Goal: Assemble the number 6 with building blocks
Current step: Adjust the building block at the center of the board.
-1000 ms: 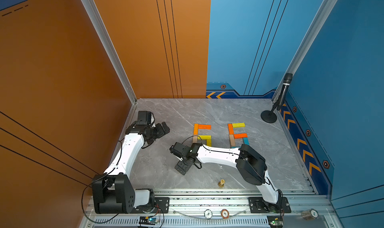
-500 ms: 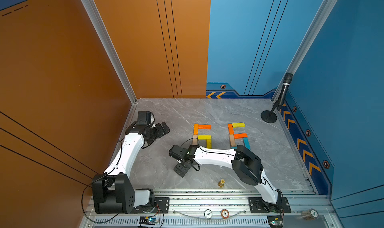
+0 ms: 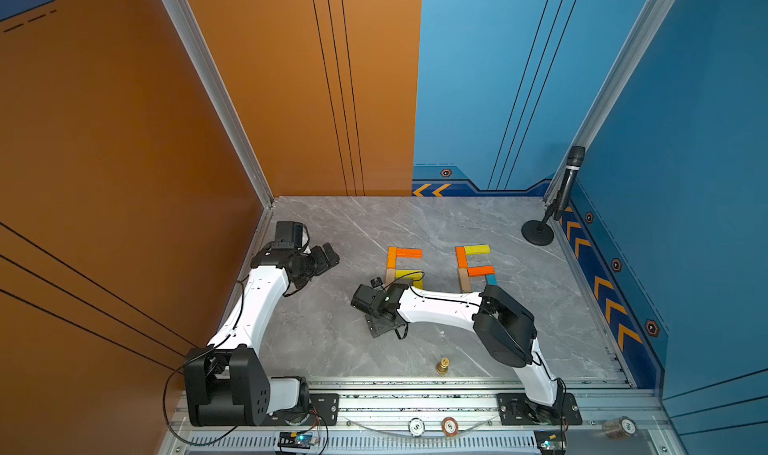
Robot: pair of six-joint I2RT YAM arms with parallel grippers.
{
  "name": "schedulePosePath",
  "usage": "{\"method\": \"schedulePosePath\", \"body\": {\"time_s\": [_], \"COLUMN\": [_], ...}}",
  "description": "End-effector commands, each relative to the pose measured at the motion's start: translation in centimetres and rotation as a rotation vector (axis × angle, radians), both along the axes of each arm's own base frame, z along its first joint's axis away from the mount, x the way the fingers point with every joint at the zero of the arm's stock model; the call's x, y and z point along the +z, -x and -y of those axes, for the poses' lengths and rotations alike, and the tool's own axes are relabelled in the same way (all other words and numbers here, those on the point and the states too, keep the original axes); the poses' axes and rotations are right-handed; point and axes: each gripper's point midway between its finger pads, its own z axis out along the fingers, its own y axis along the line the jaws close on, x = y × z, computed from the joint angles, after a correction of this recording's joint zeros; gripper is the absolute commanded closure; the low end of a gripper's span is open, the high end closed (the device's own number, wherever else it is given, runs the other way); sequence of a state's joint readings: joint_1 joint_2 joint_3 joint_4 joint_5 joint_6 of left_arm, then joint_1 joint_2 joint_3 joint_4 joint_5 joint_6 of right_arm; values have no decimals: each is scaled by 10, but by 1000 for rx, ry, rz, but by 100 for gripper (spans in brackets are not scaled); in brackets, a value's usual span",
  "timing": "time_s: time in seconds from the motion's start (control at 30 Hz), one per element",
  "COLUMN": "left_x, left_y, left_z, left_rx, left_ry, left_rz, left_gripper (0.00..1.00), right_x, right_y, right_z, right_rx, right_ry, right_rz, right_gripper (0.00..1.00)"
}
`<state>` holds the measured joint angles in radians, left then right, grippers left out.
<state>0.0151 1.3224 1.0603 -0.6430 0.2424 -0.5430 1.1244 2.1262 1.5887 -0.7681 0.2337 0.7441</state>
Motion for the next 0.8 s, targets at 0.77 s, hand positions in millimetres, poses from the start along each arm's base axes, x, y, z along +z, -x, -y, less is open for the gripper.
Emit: {"method": "schedulePosePath", "body": {"time_s": [0.77], "left_x": [-9], "left_y": [5], "left_z": [-17], "left_rx": [62], "left_ry": [-13], "left_rz": [-29], "left_gripper": [4], "right_x": [61], "right_y": [14], "right_z": [17], "right_rx": [9], "right_ry": [-86], "right_rz": [23], "right_gripper": [32]}}
